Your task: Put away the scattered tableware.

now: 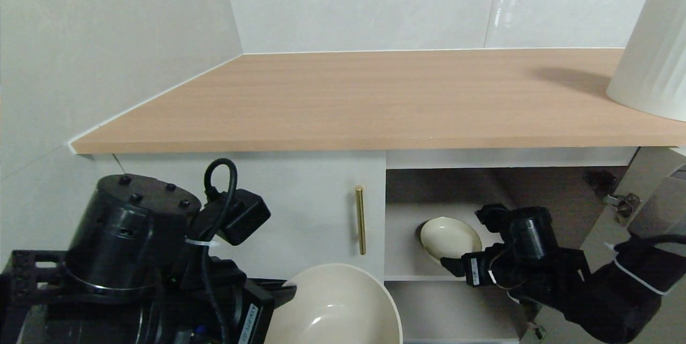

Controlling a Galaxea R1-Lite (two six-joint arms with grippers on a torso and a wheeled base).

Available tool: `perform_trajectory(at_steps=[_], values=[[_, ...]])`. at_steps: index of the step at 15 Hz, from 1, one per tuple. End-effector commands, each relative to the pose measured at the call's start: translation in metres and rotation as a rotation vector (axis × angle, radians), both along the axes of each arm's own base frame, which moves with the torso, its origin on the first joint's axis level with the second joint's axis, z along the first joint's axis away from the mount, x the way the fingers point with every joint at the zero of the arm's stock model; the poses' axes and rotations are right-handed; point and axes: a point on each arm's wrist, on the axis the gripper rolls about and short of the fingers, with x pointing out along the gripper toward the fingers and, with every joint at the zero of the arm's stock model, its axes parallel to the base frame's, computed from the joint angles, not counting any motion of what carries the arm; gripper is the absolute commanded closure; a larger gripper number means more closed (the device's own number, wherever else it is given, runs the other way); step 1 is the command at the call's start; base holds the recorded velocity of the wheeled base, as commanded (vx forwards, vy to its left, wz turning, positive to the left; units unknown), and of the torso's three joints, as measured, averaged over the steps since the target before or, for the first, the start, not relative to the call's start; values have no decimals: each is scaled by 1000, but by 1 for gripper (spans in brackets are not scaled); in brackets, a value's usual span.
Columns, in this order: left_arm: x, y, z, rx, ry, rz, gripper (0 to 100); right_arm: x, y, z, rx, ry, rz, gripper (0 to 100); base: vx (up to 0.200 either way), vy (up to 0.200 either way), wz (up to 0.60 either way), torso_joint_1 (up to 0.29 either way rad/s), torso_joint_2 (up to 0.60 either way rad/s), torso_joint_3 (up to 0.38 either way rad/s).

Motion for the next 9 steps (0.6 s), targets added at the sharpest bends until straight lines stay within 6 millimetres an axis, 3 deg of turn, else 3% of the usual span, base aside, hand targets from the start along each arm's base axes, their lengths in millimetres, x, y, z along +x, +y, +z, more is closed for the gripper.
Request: perform_trajectory(at_steps=[1, 5, 6, 7, 9], values=[[3, -8, -10, 31, 32, -17, 100, -31, 4, 30, 4, -70, 106, 0, 0, 0, 0, 0, 0, 0], [2, -28, -31, 97, 91, -81, 100, -59, -7, 67, 38, -88, 199, 0, 0, 0, 0, 0, 0, 0], [4, -37, -44, 134, 126, -101, 100, -66, -10, 81, 67, -83, 238, 0, 0, 0, 0, 0, 0, 0], [5, -39, -46, 138, 130, -106, 100, -68, -11, 82, 67, -75, 243, 0, 0, 0, 0, 0, 0, 0], [20, -57, -58, 106, 87, -104, 100, -69, -10, 101, 66, -20, 241, 0, 0, 0, 0, 0, 0, 0]])
